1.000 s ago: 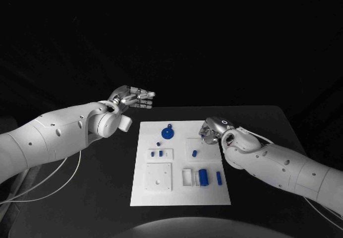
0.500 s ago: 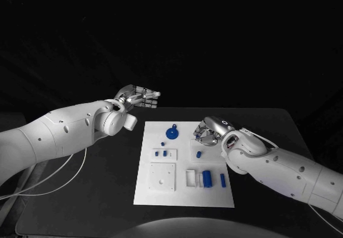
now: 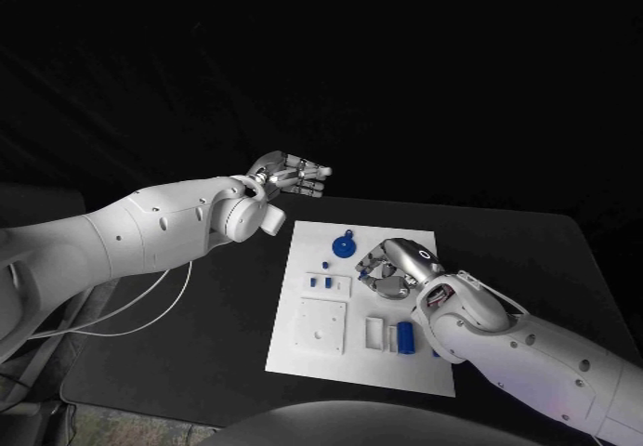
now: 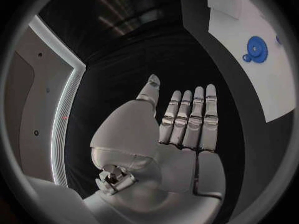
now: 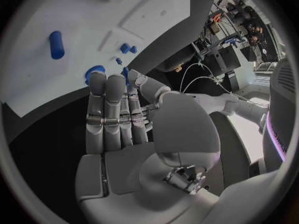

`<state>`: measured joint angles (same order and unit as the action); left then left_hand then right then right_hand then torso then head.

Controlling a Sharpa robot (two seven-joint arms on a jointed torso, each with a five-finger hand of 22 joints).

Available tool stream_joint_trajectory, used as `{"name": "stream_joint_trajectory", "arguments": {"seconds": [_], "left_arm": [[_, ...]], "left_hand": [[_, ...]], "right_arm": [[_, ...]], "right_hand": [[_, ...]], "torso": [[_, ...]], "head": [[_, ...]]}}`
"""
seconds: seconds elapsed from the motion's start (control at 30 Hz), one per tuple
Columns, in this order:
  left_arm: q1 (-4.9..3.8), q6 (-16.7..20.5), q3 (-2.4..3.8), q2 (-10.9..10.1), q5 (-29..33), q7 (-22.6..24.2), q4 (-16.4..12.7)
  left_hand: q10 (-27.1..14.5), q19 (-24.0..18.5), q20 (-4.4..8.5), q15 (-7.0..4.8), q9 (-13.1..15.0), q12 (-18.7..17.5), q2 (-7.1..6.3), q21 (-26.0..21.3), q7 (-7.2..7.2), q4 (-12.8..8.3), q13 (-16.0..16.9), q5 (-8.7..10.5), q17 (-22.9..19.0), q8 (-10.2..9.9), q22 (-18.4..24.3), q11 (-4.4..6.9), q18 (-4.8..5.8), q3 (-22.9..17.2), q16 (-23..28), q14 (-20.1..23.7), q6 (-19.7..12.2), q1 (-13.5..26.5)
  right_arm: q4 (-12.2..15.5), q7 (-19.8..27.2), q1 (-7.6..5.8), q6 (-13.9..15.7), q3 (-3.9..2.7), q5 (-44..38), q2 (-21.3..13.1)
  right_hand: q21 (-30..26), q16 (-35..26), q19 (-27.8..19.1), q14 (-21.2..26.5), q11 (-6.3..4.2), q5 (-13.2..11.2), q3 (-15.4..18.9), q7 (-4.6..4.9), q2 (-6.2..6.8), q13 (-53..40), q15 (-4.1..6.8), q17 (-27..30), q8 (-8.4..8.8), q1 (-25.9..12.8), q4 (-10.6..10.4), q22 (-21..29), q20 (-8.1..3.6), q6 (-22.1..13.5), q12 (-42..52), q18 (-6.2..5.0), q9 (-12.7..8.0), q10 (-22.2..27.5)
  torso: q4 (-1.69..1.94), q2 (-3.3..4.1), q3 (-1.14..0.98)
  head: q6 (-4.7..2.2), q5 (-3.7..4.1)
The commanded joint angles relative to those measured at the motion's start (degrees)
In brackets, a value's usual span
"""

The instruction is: Assemble the parts on the task board

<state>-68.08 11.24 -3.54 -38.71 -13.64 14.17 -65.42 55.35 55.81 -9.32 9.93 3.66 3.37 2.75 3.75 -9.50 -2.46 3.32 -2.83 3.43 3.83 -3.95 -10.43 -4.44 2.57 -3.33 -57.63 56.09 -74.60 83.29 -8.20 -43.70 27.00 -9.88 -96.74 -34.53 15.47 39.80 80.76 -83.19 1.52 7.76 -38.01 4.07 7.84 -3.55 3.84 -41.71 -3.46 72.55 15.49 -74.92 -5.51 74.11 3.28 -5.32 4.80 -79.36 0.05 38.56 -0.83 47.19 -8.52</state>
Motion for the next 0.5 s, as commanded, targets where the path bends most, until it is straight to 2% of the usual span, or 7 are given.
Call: {"name": "stream_joint_trajectory", "arguments": {"seconds": [0.03, 0.17, 0.33, 0.5], "left_arm": [[-0.07, -0.62, 0.04, 0.23, -0.28, 0.66, 0.08], [-0.07, -0.65, 0.04, 0.36, -0.28, 0.61, 0.11], [-0.07, -0.68, 0.03, 0.42, -0.28, 0.54, 0.08], [-0.08, -0.68, 0.03, 0.42, -0.36, 0.43, 0.05]], "left_hand": [[-0.24, -0.13, 0.04, 0.04, 0.02, 0.07, 0.36, 0.08, 0.0, 0.19, 0.02, 0.14, 0.08, -0.11, 0.09, 0.09, -0.81, 0.03, -0.23, 0.17, -0.42, 0.01], [-0.19, -0.11, 0.05, 0.03, 0.02, 0.08, 0.48, 0.08, 0.04, 0.17, 0.02, 0.13, 0.08, -0.09, 0.09, 0.12, -0.82, 0.04, -0.23, 0.14, -0.3, -0.07], [-0.19, -0.11, 0.05, 0.03, 0.02, 0.08, 0.48, 0.08, 0.04, 0.17, 0.02, 0.13, 0.08, -0.09, 0.09, 0.12, -0.82, 0.04, -0.23, 0.14, -0.3, -0.07], [-0.17, -0.11, 0.05, 0.02, 0.04, 0.08, 0.53, 0.08, 0.11, 0.16, 0.02, 0.14, 0.08, -0.04, 0.09, 0.13, -0.81, 0.07, -0.23, 0.13, -0.12, -0.2]], "right_arm": [[-0.1, 1.59, 1.01, 3.8, 0.12, -3.17, 0.69], [-0.35, 1.05, 2.16, 4.6, 0.34, -4.16, 1.5], [-0.8, -0.64, 3.31, 4.77, 0.56, -5.26, 2.35], [-1.58, -2.56, 3.98, 4.09, 1.33, -6.34, 3.16]], "right_hand": [[-0.24, -0.24, 0.5, -0.14, -0.55, -0.26, 0.12, 0.03, -0.45, -0.16, 0.29, -0.05, -0.21, 0.09, 0.06, -1.13, 0.07, 0.39, 0.19, -1.26, 0.07, -0.79], [-0.2, -0.23, 0.6, -0.19, -0.55, -0.35, -0.02, 0.02, -0.36, -0.15, 0.3, -0.02, -0.2, 0.14, 0.1, -1.13, 0.07, 0.43, 0.18, -1.25, 0.04, -0.83], [-0.17, -0.19, 0.65, -0.24, -0.56, -0.49, -0.36, 0.01, -0.25, -0.15, 0.3, 0.04, -0.19, 0.03, 0.02, -1.14, 0.05, 0.46, 0.18, -1.17, -0.01, -0.86], [-0.18, -0.18, 0.63, -0.23, -0.56, -0.48, -0.42, 0.01, -0.23, -0.15, 0.31, 0.06, -0.19, 0.03, 0.0, -1.13, 0.05, 0.47, 0.18, -1.16, -0.02, -0.85]], "torso": [[0.06, 0.01, -0.01], [-0.01, 0.0, 0.01], [0.01, -0.01, 0.02], [0.02, 0.0, 0.0]], "head": [[0.75, -1.62], [1.15, -2.51], [1.32, -2.9], [1.5, -3.22]]}}
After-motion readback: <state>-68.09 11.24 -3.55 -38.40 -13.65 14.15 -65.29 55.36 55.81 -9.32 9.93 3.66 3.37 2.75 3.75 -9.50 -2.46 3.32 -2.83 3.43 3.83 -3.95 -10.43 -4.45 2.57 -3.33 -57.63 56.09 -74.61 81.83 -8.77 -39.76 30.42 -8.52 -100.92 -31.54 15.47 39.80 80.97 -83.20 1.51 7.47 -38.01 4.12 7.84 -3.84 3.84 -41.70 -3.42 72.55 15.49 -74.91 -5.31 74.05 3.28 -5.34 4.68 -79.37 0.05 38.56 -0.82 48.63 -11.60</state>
